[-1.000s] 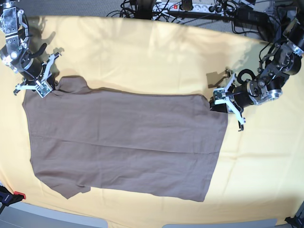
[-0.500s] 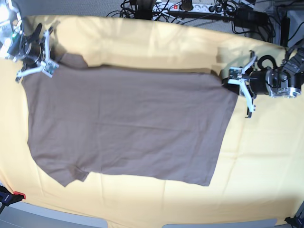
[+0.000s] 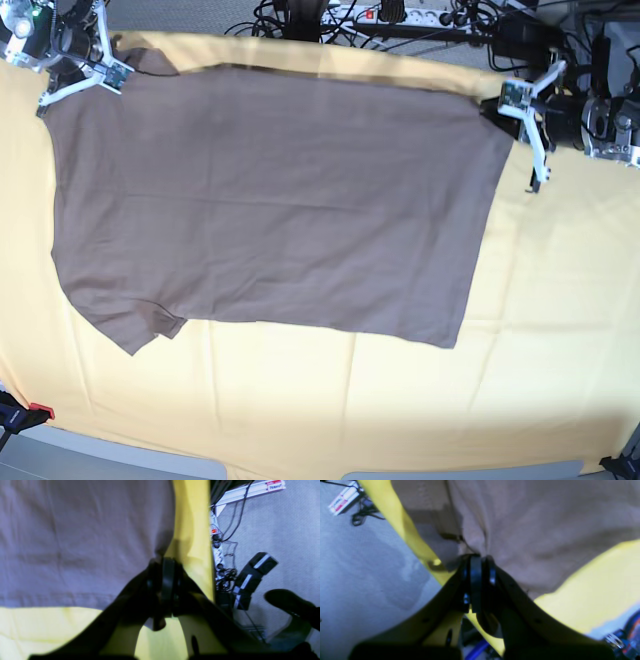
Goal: Fold the T-shirt properly
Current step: 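Grasp the shoulder corners with both grippers and pull the shirt taut, then hold the shoulders with both grippers and adjust the shirt flat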
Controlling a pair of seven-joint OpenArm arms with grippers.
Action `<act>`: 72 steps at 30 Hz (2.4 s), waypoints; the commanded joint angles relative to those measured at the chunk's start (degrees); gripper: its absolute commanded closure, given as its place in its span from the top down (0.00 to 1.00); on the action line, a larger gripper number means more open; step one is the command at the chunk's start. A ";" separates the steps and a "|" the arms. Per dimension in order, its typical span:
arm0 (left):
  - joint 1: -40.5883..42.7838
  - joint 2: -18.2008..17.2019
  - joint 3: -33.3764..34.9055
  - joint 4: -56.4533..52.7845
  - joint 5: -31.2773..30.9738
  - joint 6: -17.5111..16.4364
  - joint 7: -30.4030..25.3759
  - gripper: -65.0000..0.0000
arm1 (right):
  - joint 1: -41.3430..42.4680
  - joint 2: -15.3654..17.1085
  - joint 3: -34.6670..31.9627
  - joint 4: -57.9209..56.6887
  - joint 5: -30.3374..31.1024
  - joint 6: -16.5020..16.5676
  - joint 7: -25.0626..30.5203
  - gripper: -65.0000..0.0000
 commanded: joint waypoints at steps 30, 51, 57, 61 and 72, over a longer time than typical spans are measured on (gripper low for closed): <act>-13.31 19.54 -0.66 -17.40 5.64 3.32 1.90 0.00 | 26.60 0.48 -3.58 -25.00 6.47 4.09 21.55 0.00; -19.12 16.09 -0.66 -17.09 4.22 0.90 1.90 0.46 | 31.15 0.94 -3.56 -14.93 2.03 -12.46 6.43 0.74; -18.67 15.74 -0.66 -17.09 1.86 0.52 1.90 0.46 | 30.77 0.94 -3.52 -11.80 -1.22 -15.89 3.15 0.73; -18.05 14.93 -0.63 -17.07 -0.83 0.12 1.90 0.46 | 27.71 0.96 -3.32 -11.15 4.22 -9.81 -2.71 0.73; -13.94 13.68 -0.63 -17.09 5.25 0.12 1.81 0.46 | 17.35 0.96 -3.32 -13.35 -4.04 -5.18 5.16 0.73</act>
